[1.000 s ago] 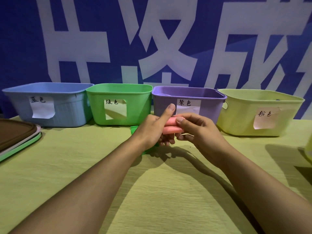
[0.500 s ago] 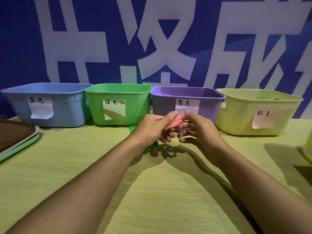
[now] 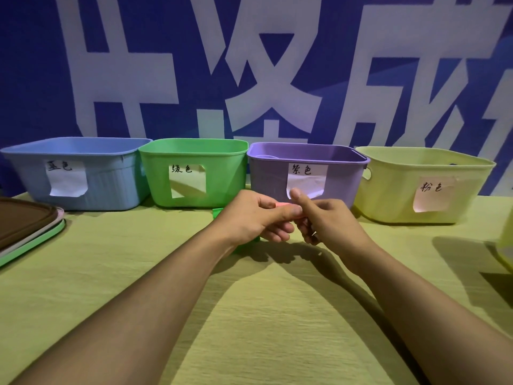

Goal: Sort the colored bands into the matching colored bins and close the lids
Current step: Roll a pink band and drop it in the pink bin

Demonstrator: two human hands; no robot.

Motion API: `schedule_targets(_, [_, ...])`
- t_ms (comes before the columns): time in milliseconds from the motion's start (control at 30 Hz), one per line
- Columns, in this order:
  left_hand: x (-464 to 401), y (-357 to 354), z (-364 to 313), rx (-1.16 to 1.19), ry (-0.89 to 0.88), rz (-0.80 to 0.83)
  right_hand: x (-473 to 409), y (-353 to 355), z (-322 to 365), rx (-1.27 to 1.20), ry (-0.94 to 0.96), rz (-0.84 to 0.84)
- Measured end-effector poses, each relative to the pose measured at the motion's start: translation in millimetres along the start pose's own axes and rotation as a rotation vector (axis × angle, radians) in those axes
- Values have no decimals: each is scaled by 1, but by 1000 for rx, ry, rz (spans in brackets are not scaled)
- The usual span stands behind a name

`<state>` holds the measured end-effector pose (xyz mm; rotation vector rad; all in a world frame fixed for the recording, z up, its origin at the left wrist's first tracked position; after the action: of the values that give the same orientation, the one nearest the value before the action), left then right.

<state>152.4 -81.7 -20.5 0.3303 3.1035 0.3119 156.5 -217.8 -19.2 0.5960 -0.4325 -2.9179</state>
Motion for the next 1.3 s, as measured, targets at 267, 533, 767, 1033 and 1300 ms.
schedule_targets(267, [-2,6,2,88,14,-19,-5,0,-3,-39,16,-36])
schedule_targets(533, [-6,0,6,347,-17,-99,-2,-15,-16,-576,-139,-60])
schedule_targets(767, [-10,-13,9,561,-71,-198,3,-34,-19,-1019,-278,-117])
schedule_targets(1033, [-4,3,-3,285,-170,-370,-1,2,-13,-439,-88,-198])
schedule_targets(1300, [-51,-24,-100,-105,-272,-351,19,87,-31,-240,-104,-843])
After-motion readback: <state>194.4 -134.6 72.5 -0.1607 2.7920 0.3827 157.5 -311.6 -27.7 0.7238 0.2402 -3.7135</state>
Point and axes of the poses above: each hand's wrist, its own x-axis away from the middle knuckle, its own y-axis out of the back of the hand, z = x × y, the point moved 9 cm from there along -x, towards the middle knuckle, and after that the axes turned 9 degrees about y, right-handed, at the moved point
